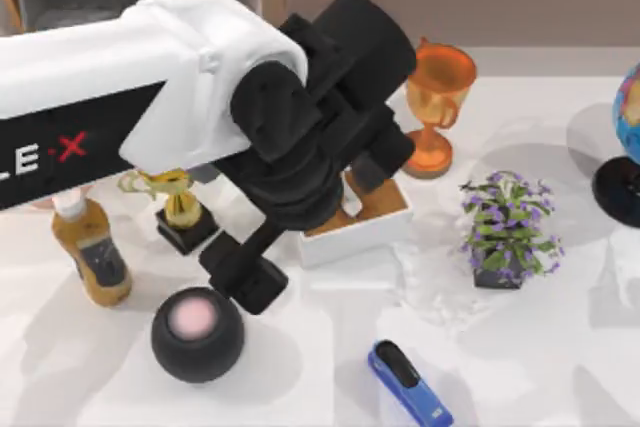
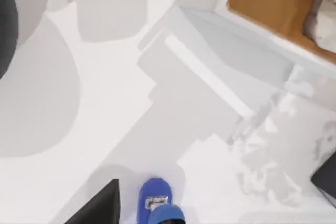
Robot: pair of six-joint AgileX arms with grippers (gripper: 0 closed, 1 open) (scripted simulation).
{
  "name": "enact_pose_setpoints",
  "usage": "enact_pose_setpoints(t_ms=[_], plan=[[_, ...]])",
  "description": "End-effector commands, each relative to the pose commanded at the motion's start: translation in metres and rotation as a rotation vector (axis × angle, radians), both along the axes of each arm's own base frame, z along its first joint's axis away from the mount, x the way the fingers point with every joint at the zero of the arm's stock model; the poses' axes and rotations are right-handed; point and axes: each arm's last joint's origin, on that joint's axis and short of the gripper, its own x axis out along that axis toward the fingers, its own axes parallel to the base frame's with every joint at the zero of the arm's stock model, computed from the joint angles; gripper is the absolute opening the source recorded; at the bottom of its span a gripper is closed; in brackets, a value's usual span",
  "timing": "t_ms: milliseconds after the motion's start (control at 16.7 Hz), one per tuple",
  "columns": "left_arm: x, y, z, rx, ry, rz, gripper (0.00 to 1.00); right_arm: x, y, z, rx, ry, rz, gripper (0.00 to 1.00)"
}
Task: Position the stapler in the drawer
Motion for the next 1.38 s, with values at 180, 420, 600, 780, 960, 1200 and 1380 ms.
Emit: enact_pose_setpoints(t_ms=[180, 420, 600, 780, 960, 1200, 1380], plan=[[-0.022, -0.055, -0.025, 0.133, 0.086, -0.025, 1.0, 0.0, 0.0, 0.0, 0.0, 0.0, 0.0, 1.0], [-0.058, -0.106, -0.051, 0.274, 0.126, -0.07, 1.0, 0.0, 0.0, 0.0, 0.0, 0.0, 0.0, 1.0], [-0.069, -0.117, -0.057, 0.306, 0.13, -0.083, 1.0, 0.0, 0.0, 0.0, 0.0, 0.0, 0.0, 1.0], [-0.069, -0.117, -0.057, 0.306, 0.13, -0.083, 1.0, 0.0, 0.0, 0.0, 0.0, 0.0, 0.0, 1.0], [-0.068, -0.116, -0.057, 0.304, 0.13, -0.082, 1.0, 0.0, 0.0, 0.0, 0.0, 0.0, 0.0, 1.0], [-0.064, -0.114, -0.079, 0.31, 0.132, -0.083, 1.0, 0.0, 0.0, 0.0, 0.0, 0.0, 0.0, 1.0], [-0.059, -0.112, -0.11, 0.296, 0.125, -0.083, 1.0, 0.0, 0.0, 0.0, 0.0, 0.0, 0.0, 1.0]])
